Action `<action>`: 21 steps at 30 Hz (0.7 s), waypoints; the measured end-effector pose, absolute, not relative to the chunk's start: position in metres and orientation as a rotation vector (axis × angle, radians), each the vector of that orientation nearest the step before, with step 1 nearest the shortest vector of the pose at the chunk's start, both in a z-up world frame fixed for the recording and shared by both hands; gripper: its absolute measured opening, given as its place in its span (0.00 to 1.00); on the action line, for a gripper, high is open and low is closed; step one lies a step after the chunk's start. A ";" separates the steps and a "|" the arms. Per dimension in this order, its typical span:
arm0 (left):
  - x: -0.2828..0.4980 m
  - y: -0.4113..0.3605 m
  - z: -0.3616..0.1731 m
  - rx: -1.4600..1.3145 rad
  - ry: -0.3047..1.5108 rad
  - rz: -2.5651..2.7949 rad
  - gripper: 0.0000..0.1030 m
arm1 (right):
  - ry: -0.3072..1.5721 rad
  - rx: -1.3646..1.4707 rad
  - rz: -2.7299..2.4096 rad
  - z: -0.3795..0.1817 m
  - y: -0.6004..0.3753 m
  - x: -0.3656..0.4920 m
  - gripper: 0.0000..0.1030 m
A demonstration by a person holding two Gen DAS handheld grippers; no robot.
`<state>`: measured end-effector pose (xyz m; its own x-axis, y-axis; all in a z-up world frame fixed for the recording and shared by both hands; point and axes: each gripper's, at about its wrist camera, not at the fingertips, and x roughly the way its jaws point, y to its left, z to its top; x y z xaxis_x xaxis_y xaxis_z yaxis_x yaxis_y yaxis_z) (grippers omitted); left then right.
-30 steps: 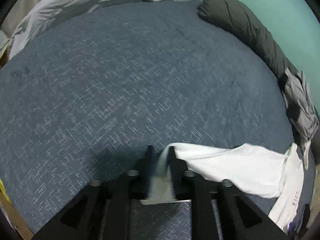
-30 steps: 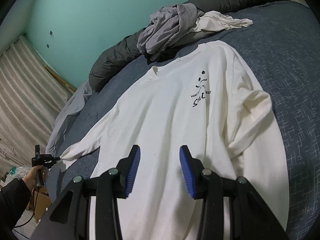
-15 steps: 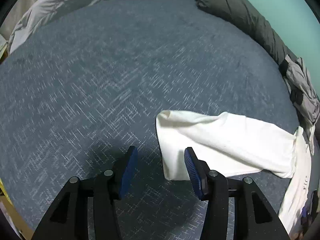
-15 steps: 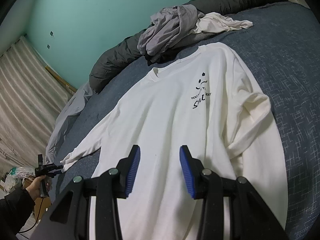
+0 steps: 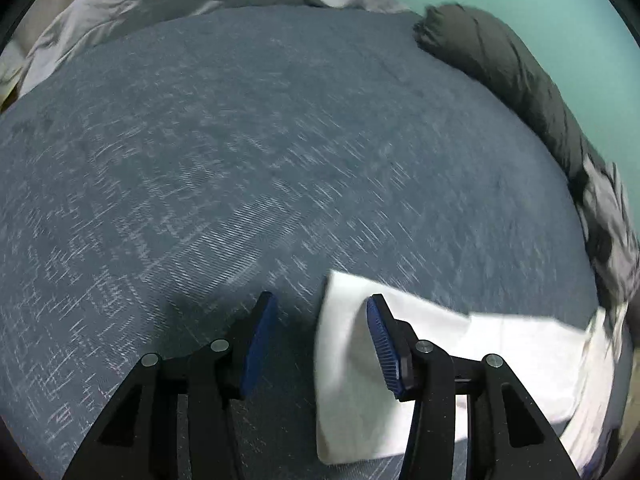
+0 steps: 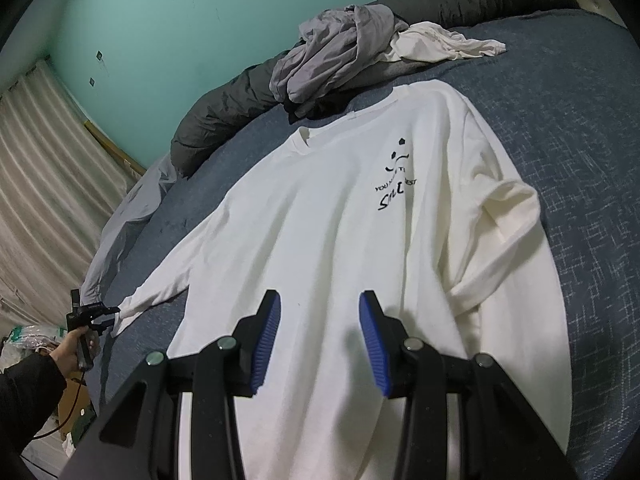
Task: Fold clothes
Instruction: 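Grasp the folded sleeve with the left gripper and pull it back out straight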
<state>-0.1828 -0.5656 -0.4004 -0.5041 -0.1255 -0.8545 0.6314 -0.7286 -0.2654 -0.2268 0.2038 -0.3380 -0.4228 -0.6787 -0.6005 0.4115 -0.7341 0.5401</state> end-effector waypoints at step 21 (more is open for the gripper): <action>-0.127 -0.551 -0.369 1.303 0.753 -2.317 0.02 | -0.463 1.062 -2.164 -0.323 0.209 -0.220 0.40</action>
<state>-0.1267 -0.5507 -0.3695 -0.4999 -0.0622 -0.8638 0.5583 -0.7857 -0.2665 -0.2205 0.2089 -0.3233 -0.4416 -0.7037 -0.5566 0.4140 -0.7102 0.5693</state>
